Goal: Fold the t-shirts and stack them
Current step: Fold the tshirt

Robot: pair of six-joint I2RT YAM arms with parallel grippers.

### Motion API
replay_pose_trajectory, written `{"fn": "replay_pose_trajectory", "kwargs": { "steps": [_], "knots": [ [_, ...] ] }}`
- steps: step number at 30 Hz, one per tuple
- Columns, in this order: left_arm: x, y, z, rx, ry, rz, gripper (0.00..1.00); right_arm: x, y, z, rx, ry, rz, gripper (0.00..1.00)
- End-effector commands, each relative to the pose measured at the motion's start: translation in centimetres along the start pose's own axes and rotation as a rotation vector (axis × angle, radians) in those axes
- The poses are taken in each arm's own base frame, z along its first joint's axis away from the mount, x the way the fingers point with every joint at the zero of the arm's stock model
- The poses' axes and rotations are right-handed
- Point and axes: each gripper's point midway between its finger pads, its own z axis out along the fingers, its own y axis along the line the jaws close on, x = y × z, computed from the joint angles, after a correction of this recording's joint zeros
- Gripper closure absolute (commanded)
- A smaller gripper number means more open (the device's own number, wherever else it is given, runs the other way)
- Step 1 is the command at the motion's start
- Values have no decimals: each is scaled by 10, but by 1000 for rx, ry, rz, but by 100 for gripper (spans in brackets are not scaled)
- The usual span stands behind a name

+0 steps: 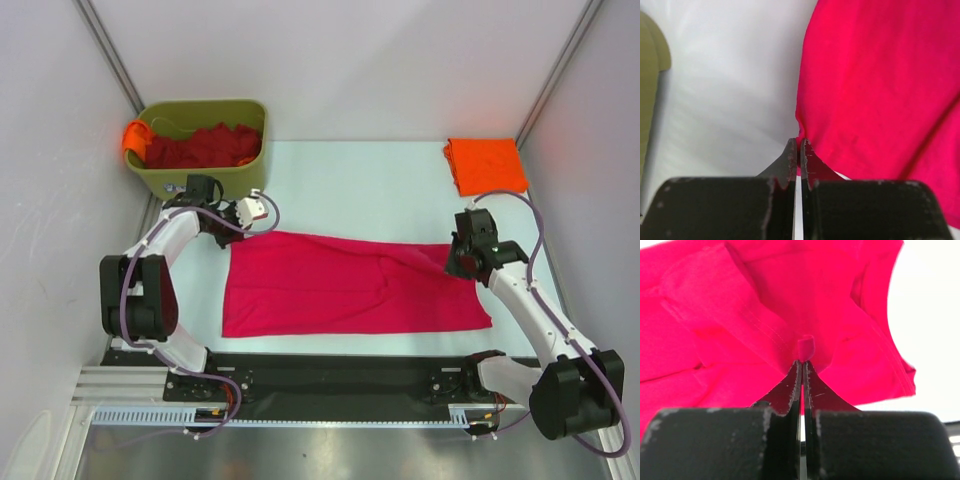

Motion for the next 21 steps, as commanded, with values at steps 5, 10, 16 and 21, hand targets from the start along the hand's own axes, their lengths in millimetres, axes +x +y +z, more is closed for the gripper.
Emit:
{"fn": "replay_pose_trajectory", "kwargs": {
  "steps": [5, 10, 16, 21],
  "knots": [
    [5, -34, -21, 90, 6, 135, 100, 13, -22, -1, 90, 5, 60, 100],
    [9, -38, -28, 83, 32, 144, 100, 2, -44, -10, 136, 13, 155, 100],
    [7, -31, -31, 51, 38, 134, 100, 4, -55, -18, 147, 49, 215, 100],
    [18, -48, -27, 105, 56, 136, 100, 19, -57, -11, 165, 113, 234, 100]
  ]
}}
